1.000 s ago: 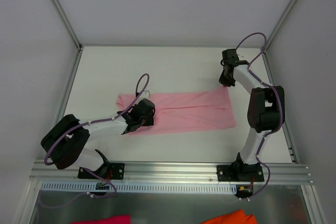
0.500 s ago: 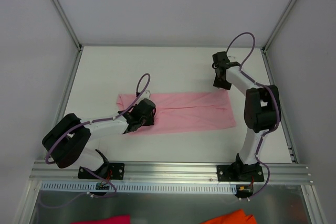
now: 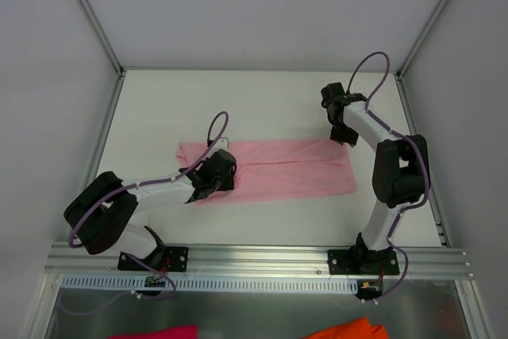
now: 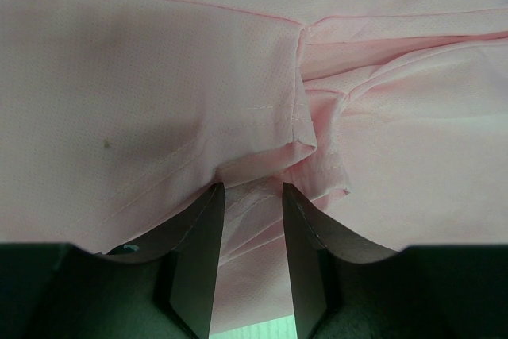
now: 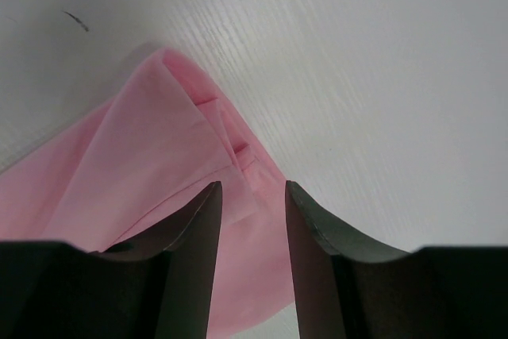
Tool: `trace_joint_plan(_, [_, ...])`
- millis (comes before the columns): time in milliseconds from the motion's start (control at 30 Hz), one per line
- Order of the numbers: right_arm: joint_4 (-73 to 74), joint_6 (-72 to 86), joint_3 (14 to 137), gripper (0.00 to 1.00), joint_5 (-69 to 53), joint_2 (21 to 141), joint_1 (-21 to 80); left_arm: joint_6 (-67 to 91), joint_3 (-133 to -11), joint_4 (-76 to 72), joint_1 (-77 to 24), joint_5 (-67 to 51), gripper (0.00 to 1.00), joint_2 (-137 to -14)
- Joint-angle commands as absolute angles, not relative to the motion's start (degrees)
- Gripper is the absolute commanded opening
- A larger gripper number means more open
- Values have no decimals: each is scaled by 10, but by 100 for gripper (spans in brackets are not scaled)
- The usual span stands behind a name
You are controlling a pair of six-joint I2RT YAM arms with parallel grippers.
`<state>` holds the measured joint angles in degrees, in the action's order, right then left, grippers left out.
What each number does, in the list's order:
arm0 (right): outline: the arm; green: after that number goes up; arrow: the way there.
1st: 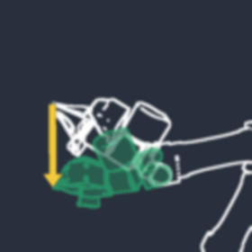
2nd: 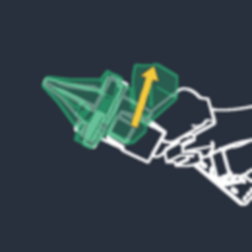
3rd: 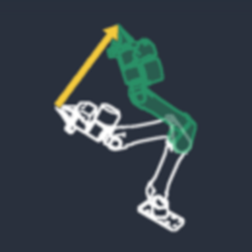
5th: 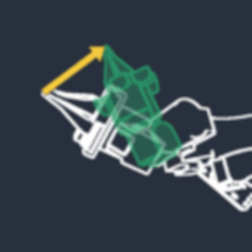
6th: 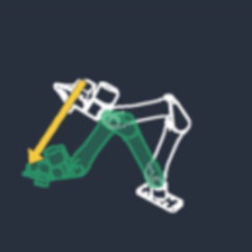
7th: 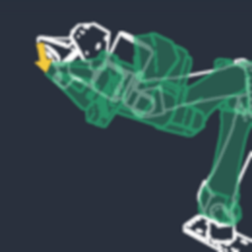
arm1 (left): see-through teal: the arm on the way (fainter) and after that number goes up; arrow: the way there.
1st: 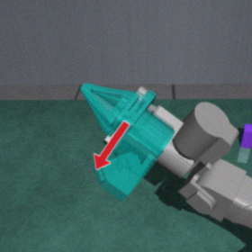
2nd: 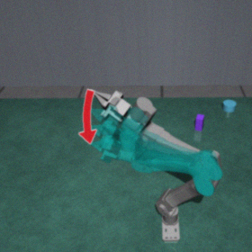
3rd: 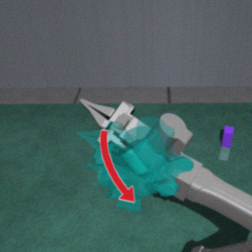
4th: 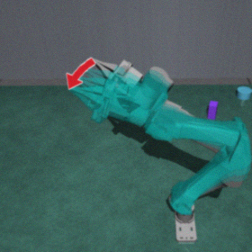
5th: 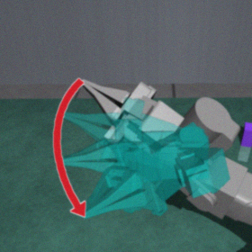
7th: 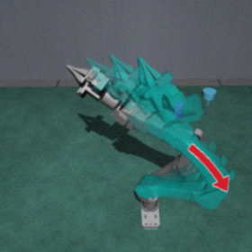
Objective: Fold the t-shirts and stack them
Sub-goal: Fold the other side of the tshirt into a rectangle
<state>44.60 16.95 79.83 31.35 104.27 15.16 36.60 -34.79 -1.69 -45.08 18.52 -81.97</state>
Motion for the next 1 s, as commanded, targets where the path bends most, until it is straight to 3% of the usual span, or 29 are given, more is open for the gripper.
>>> trace_joint_plan(0, [490,185,827,41,350,1072,146,355,-346,-34,-456,192,36,-810])
trace_joint_plan(700, [414,162,791,41,206,1093,124,357,-349,-25,-457,205,36,-808])
trace_joint_plan(967, [406,163,780,39,204,1097,122,359,-349,-25,-458,203,36,-808])
